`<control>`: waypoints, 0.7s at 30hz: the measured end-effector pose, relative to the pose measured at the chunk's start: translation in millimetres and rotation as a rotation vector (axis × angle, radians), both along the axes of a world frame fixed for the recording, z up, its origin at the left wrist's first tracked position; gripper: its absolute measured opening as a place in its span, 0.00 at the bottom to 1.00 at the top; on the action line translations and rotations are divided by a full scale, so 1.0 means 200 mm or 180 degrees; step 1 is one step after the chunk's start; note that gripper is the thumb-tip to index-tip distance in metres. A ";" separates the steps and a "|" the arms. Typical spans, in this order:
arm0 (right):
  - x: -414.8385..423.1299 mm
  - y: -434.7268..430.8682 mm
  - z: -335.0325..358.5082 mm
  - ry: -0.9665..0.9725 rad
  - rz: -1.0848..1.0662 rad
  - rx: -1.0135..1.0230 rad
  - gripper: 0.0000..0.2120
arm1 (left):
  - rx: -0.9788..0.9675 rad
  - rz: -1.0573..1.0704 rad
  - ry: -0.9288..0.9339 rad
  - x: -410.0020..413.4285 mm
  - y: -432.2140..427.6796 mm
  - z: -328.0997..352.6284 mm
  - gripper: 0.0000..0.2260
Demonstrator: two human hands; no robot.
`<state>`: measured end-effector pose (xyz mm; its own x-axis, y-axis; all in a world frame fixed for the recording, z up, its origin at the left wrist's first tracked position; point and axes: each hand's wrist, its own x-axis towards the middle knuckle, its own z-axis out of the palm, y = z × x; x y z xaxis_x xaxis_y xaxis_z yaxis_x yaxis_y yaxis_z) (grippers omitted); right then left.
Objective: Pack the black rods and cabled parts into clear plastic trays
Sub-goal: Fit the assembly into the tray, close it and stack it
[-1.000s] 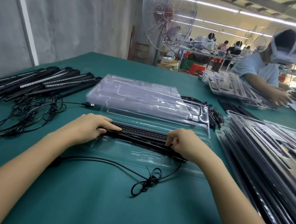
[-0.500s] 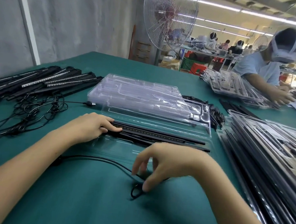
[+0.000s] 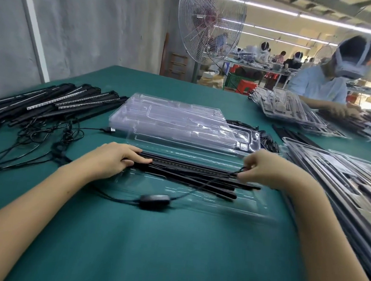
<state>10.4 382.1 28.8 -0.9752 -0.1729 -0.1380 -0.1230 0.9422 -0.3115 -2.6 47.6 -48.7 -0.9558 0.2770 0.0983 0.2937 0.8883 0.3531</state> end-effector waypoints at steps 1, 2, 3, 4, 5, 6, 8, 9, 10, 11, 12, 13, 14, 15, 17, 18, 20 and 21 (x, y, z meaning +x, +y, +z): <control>-0.02 0.05 0.00 0.0132 -0.0268 0.0119 0.13 | 0.0020 -0.0004 0.0007 0.00 0.00 0.00 0.28; -0.02 0.09 0.01 0.0224 -0.0567 0.0219 0.13 | 0.0044 -0.0010 0.0013 0.00 0.00 0.00 0.28; -0.03 0.12 0.01 0.0272 -0.0846 0.0263 0.14 | 0.0064 -0.0018 0.0018 0.00 0.00 0.00 0.28; -0.03 0.15 0.01 0.0280 -0.1077 0.0294 0.14 | 0.0068 -0.0029 0.0026 0.00 0.00 0.00 0.27; -0.03 0.16 0.00 0.0319 -0.1253 0.0389 0.12 | 0.0057 -0.0035 0.0040 0.00 0.00 0.00 0.27; -0.02 0.15 -0.02 0.0388 -0.1370 0.0570 0.08 | 0.0040 -0.0035 0.0058 0.00 0.00 0.00 0.27; 0.00 0.10 -0.04 0.0328 -0.1372 0.1086 0.15 | 0.0038 -0.0028 0.0089 0.00 0.00 -0.01 0.26; 0.01 0.06 -0.05 0.0172 -0.1203 0.1303 0.24 | 0.0056 -0.0023 0.0097 0.00 0.00 -0.01 0.27; 0.03 0.02 -0.05 0.0129 -0.0945 0.1384 0.31 | 0.0069 -0.0022 0.0098 0.00 0.00 -0.01 0.27; 0.04 -0.01 -0.03 0.0203 -0.0620 0.1394 0.34 | 0.0067 -0.0030 0.0097 0.00 -0.01 -0.01 0.27; 0.05 -0.05 -0.01 0.0306 -0.0238 0.1255 0.33 | 0.0059 -0.0044 0.0093 0.00 -0.01 -0.01 0.26; 0.07 -0.09 0.00 0.0334 0.0150 0.0921 0.29 | 0.0052 -0.0058 0.0088 -0.01 -0.01 -0.01 0.26; 0.09 -0.14 0.01 0.0191 0.0527 0.0524 0.25 | 0.0050 -0.0067 0.0084 -0.01 -0.01 -0.01 0.26; 0.12 -0.19 0.01 -0.0031 0.0868 0.0280 0.21 | 0.0051 -0.0070 0.0085 -0.01 -0.01 -0.01 0.26; 0.15 -0.29 -0.04 -0.0392 0.1386 0.0315 0.17 | 0.0055 -0.0067 0.0117 -0.01 -0.01 -0.02 0.26; 0.16 -0.34 -0.08 -0.0469 0.1545 0.0433 0.16 | 0.0050 -0.0066 0.0136 -0.01 -0.01 -0.02 0.27; 0.14 -0.39 -0.15 -0.0429 0.1744 0.0560 0.12 | 0.0033 -0.0065 0.0139 -0.01 -0.01 -0.02 0.26; 0.12 -0.39 -0.17 -0.0382 0.1790 0.0514 0.10 | 0.0028 -0.0066 0.0131 -0.01 -0.01 -0.02 0.26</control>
<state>34.9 304.6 -4.5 -0.7160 -0.6260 -0.3090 -0.5897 0.7793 -0.2123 -4.9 46.1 -52.8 -0.9451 0.2955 0.1398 0.3263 0.8788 0.3481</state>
